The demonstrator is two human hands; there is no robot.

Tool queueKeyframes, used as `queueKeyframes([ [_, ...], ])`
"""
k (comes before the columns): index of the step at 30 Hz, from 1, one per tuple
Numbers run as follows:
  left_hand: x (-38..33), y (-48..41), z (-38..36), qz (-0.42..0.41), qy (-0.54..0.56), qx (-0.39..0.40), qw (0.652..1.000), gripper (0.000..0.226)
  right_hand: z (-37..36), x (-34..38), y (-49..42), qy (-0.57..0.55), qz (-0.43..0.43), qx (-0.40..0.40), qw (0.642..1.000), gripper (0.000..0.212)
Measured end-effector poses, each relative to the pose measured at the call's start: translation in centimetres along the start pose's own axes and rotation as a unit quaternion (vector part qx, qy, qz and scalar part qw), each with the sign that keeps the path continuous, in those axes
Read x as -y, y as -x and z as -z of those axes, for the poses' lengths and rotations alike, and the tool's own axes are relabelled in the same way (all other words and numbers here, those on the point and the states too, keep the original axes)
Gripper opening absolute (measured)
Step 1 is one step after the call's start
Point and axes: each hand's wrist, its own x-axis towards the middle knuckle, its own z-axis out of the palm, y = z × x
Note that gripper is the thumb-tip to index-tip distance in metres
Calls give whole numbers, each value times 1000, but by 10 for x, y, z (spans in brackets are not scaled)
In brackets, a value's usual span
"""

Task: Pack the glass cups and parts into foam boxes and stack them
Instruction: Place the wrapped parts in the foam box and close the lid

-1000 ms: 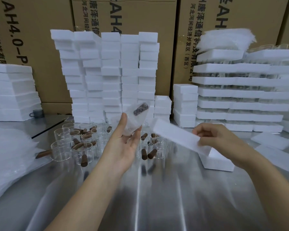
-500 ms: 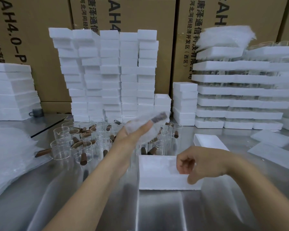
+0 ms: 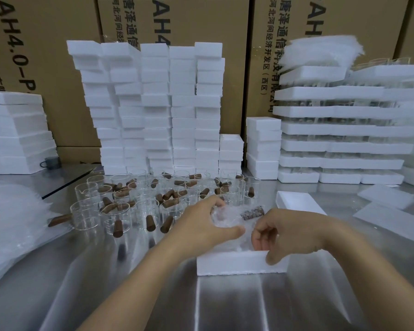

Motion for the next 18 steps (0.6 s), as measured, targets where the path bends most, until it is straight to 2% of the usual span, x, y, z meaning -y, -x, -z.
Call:
queueKeyframes([
  [5, 6, -1, 8, -3, -77, 24, 997, 76, 2, -4, -1, 13, -29, -27, 999, 15],
  [9, 7, -1, 10, -14, -97, 38, 994, 82, 0, -6, -2, -27, -17, -71, 997, 35],
  [12, 6, -2, 6, -25, -135, 65, 988, 85, 1, -11, -4, -53, -12, -118, 991, 41],
  [16, 4, -1, 0, -44, -168, 85, 981, 74, 1, -14, -7, -42, 9, -134, 990, 31],
  [18, 3, -1, -3, -55, -149, 97, 983, 69, 0, -16, -10, -40, 15, -138, 990, 24],
])
